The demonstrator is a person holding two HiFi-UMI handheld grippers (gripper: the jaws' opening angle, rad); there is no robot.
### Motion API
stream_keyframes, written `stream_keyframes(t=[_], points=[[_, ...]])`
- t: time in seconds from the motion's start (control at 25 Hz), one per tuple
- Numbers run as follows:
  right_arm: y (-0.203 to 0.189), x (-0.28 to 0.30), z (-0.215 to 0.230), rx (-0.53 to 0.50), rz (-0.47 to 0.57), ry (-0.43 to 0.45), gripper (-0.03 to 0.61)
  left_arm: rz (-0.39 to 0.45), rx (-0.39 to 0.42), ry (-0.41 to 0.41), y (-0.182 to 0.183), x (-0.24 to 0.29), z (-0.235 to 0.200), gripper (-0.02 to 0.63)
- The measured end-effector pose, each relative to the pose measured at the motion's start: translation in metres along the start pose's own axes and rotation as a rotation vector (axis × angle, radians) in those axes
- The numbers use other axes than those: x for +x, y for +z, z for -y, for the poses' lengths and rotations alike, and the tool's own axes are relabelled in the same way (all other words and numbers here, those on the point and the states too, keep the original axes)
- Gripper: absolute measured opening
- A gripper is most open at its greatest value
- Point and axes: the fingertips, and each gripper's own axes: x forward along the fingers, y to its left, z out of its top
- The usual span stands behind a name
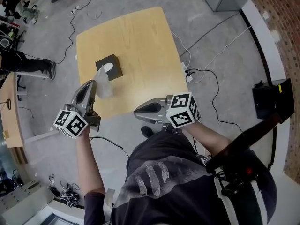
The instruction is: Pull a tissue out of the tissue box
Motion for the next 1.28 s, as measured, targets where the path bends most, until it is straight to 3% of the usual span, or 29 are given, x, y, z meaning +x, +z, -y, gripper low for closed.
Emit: stream_keyframes(t=[0.52, 1.28], points=[[-0.040, 0.047, -0.036, 0.013, -0.043, -0.056, -0.002, 0.124, 0.008, -0.067, 0.005, -0.067, 0.005, 0.002], [-0.081, 0.103, -0.090, -0.011, -0.066, -0.144, -0.002, 0.168, 0.009, -0.179, -0.016, -0.133, 0.004, 0.001]])
